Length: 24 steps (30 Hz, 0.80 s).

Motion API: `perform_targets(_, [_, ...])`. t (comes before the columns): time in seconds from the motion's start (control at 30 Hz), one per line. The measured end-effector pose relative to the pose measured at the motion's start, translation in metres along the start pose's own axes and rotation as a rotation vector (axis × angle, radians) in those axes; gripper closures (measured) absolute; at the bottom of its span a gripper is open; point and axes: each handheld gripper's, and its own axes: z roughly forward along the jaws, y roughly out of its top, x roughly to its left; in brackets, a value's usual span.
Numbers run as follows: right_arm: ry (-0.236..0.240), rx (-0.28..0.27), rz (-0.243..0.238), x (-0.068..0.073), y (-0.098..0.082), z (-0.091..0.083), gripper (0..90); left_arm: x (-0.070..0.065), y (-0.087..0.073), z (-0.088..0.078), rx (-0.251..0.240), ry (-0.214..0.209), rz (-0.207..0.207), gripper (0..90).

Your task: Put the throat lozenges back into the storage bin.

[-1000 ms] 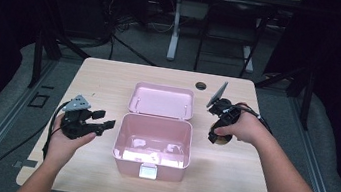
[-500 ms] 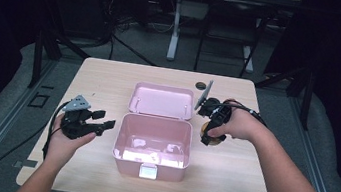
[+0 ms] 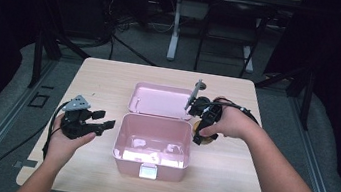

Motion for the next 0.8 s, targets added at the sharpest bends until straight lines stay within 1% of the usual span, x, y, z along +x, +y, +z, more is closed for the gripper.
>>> perform_targets(0.37, [0.01,-0.013,-0.088,0.02,0.02,-0.002,19.7,0.0,0.0,0.0,0.002,0.0,0.001,42.0])
perform_targets(0.63, [0.013,-0.012,-0.132,0.03,0.032,0.0,19.7,0.0,0.0,0.0,0.002,0.0,0.001,42.0])
perform_targets(0.8, [0.019,-0.016,-0.17,0.036,0.037,0.004,19.7,0.0,-0.001,0.0,0.002,0.001,0.0,42.0])
